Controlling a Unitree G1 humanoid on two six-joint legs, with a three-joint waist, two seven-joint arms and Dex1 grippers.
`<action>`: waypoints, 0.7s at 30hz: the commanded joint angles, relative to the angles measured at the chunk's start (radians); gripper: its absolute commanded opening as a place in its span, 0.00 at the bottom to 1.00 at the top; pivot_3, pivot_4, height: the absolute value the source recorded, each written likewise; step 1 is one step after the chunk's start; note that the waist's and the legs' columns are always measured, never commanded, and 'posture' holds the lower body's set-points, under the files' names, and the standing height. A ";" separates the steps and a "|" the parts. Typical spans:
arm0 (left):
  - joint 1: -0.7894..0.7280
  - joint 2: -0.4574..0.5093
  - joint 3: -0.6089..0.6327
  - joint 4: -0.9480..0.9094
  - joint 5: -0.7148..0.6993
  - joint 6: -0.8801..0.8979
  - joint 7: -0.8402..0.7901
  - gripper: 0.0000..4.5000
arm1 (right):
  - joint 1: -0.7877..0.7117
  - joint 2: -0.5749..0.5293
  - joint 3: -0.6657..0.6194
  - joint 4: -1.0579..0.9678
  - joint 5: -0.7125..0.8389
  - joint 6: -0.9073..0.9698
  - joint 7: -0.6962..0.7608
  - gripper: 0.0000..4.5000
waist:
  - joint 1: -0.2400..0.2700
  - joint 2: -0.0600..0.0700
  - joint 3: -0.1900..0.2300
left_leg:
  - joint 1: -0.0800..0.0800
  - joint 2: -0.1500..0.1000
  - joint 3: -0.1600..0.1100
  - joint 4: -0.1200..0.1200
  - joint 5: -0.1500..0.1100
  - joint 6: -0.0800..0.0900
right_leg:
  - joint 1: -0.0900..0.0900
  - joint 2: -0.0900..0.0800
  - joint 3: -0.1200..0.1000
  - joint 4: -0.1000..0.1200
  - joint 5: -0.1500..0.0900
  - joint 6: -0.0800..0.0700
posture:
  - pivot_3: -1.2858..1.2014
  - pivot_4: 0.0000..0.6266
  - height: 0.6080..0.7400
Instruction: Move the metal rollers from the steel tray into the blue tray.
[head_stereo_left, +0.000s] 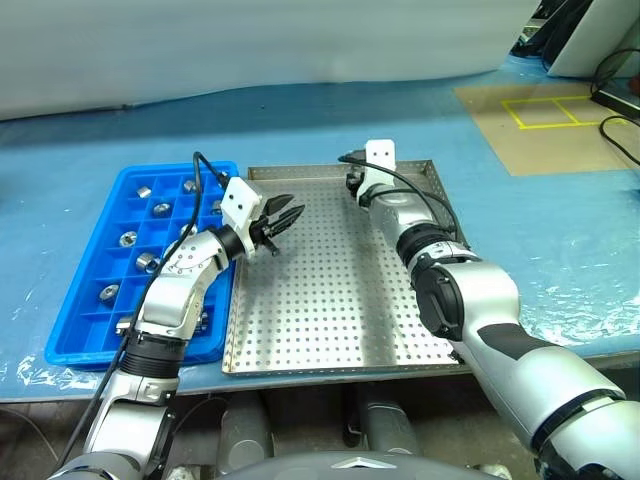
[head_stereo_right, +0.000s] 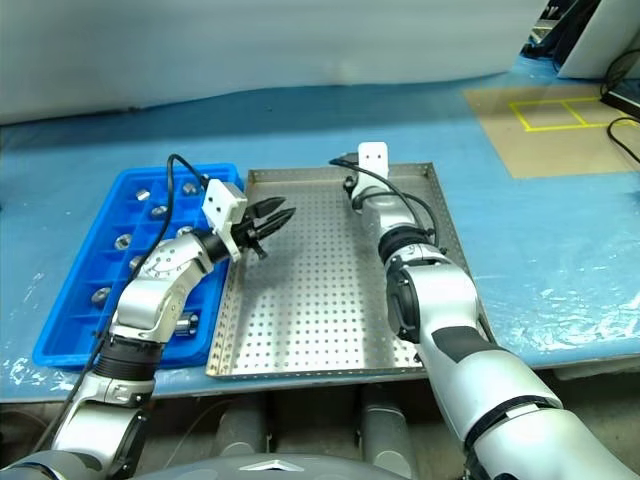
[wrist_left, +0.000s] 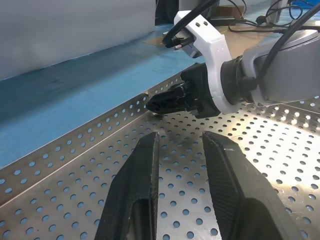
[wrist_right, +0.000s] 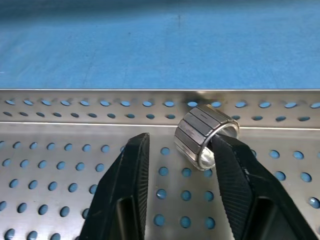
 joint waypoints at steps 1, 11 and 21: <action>0.005 -0.001 -0.001 -0.047 0.001 -0.009 0.009 0.32 | -0.028 0.003 0.003 -0.007 -0.006 -0.015 -0.002 0.48 | 0.000 0.000 0.000 | 0.000 0.000 0.000 0.000 0.000 0.000 | 0.000 0.000 0.000 0.000 0.000 0.000 | 0.52 0.24 1.00; 0.000 0.000 0.000 -0.030 0.006 -0.013 0.015 0.32 | -0.014 -0.019 0.004 -0.010 -0.009 -0.020 0.013 0.01 | 0.000 0.000 0.000 | 0.000 0.000 0.000 0.000 0.000 0.000 | 0.000 0.000 0.000 0.000 0.000 0.000 | 0.51 0.24 1.00; -0.016 -0.004 -0.003 -0.005 0.012 -0.021 0.011 0.32 | -0.010 -0.039 0.010 -0.014 -0.015 -0.024 0.036 0.01 | -0.001 0.000 0.000 | 0.000 0.000 0.000 0.000 0.000 0.000 | 0.000 0.000 0.000 0.000 0.000 0.000 | 0.50 0.24 1.00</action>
